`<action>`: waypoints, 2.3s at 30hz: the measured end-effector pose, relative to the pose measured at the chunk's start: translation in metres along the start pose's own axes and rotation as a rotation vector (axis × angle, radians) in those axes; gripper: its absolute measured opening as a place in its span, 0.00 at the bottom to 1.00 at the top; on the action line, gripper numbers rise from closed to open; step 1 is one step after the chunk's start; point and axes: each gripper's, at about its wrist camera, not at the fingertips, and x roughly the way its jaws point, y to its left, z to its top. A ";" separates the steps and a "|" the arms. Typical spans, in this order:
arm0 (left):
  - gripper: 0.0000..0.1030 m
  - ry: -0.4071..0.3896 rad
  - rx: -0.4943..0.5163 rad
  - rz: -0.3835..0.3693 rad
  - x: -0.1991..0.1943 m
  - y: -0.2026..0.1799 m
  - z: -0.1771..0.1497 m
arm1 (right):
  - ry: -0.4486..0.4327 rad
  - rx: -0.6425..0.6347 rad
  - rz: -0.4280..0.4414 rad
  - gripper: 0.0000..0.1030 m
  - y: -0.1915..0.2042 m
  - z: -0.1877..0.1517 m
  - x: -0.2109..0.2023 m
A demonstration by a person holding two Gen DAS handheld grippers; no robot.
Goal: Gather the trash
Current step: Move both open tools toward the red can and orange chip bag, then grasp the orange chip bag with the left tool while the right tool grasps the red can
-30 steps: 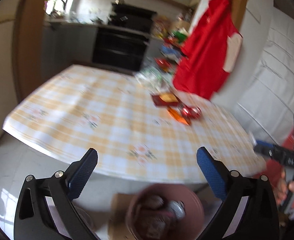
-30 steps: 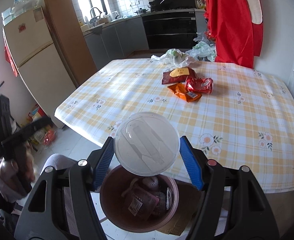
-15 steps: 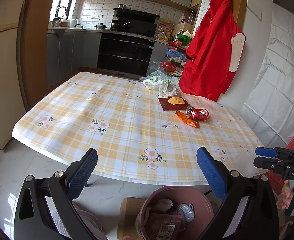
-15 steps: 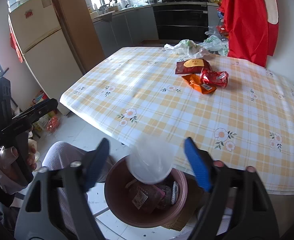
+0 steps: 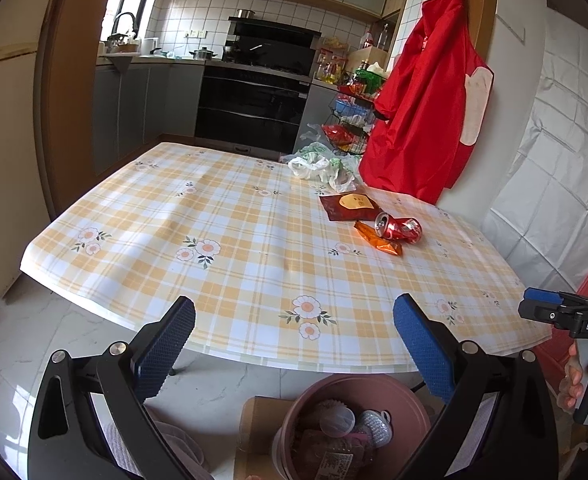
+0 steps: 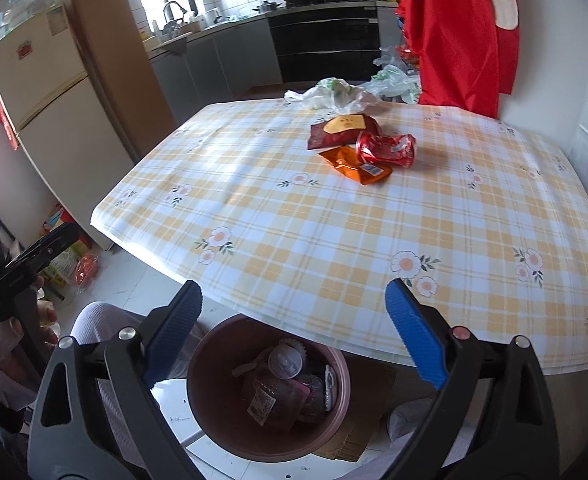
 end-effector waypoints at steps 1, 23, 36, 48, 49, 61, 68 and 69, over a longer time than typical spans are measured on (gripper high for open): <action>0.94 0.001 0.000 0.003 0.001 0.000 0.000 | 0.001 0.005 -0.006 0.89 -0.003 0.000 0.002; 0.94 0.109 0.059 0.012 0.099 -0.014 0.033 | 0.004 0.079 -0.098 0.89 -0.091 0.040 0.066; 0.94 0.147 0.136 -0.043 0.214 -0.056 0.074 | -0.003 0.125 -0.072 0.89 -0.159 0.128 0.161; 0.88 0.176 0.142 -0.087 0.274 -0.067 0.085 | 0.051 0.247 -0.087 0.94 -0.156 0.179 0.245; 0.88 0.177 0.140 -0.089 0.275 -0.066 0.085 | 0.057 0.244 -0.101 0.94 -0.153 0.182 0.250; 0.84 0.206 0.112 -0.108 0.291 -0.056 0.079 | 0.142 0.163 -0.257 0.94 -0.139 0.192 0.285; 0.62 0.259 0.066 -0.171 0.317 -0.063 0.079 | 0.061 0.166 -0.203 0.92 -0.147 0.188 0.261; 0.55 0.270 0.064 -0.186 0.323 -0.067 0.079 | 0.049 0.178 -0.192 0.92 -0.150 0.187 0.255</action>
